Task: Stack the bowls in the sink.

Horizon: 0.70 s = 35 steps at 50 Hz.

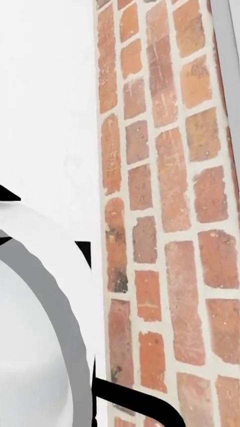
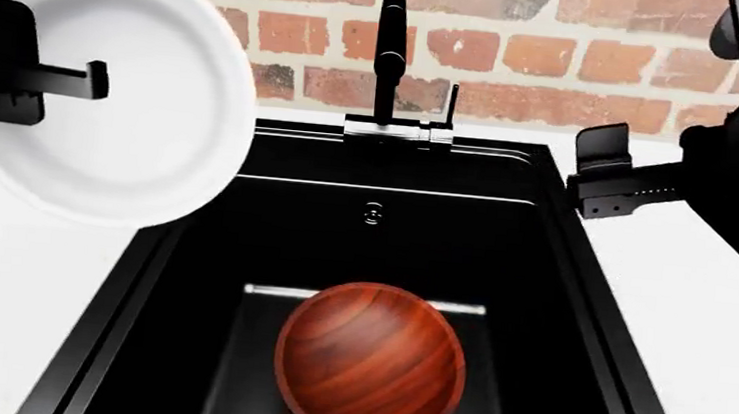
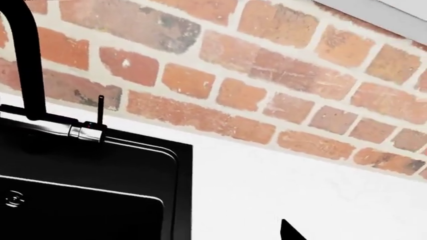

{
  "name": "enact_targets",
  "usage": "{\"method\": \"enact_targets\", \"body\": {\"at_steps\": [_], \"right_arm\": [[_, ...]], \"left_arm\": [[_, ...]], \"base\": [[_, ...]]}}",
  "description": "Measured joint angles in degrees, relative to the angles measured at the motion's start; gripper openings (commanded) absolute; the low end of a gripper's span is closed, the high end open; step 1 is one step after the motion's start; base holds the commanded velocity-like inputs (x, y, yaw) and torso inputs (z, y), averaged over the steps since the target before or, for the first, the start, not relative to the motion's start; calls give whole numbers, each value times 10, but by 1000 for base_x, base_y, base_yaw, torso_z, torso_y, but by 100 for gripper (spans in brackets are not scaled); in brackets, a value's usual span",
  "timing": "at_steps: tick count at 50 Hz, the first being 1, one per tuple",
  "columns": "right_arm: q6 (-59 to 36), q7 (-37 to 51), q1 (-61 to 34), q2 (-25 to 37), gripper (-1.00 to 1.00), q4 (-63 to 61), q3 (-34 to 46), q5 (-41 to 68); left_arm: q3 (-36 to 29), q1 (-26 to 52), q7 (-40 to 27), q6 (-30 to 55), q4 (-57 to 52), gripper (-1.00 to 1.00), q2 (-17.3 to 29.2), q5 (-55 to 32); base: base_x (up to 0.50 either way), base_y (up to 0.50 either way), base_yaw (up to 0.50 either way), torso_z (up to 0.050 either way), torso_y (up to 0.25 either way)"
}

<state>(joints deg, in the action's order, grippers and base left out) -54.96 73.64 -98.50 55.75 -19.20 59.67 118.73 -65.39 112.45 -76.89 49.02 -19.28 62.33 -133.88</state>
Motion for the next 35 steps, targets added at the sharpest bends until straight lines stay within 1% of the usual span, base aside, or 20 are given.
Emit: {"method": "enact_targets", "body": {"at_steps": [18, 35], "right_arm": [[17, -9, 31, 47, 100, -13, -2, -17], [35, -14, 51, 70, 100, -15, -3, -33]], "left_arm": [[-8, -39, 38, -24, 8, -100, -39, 45], [-15, -62, 57, -38, 7, -100, -72, 63]], "base": [[0, 0, 0, 1, 1], [0, 0, 0, 0, 1]]}}
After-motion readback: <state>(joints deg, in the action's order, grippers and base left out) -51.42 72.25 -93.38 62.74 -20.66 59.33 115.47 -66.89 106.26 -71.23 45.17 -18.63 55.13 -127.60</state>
